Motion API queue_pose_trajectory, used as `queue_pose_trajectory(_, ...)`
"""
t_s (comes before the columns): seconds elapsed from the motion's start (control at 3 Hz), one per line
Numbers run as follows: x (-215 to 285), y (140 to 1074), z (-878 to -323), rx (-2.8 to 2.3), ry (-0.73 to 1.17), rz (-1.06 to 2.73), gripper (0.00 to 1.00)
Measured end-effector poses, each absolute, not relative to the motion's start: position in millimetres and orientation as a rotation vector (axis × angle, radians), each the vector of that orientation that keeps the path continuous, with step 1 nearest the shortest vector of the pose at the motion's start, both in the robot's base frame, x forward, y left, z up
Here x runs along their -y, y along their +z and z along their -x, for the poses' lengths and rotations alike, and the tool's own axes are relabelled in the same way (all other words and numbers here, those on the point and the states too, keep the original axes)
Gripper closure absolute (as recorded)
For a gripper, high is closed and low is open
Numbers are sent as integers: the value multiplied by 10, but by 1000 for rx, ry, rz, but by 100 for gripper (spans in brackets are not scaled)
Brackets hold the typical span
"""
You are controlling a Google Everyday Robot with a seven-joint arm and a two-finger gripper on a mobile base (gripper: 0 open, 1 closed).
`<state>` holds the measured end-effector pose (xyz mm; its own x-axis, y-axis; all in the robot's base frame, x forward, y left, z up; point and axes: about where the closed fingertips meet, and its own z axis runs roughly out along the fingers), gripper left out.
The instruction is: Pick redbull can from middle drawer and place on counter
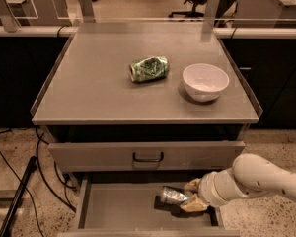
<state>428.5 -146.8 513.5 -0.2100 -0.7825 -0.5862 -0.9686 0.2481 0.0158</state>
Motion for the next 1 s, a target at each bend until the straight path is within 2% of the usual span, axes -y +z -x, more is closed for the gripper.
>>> queue_pose_trajectory(0.33,1355,5695,-4157,-2062,557,1541,100)
queue_pose_trajectory(1.0,1267,6852,-4031,-1938,478,1521,100)
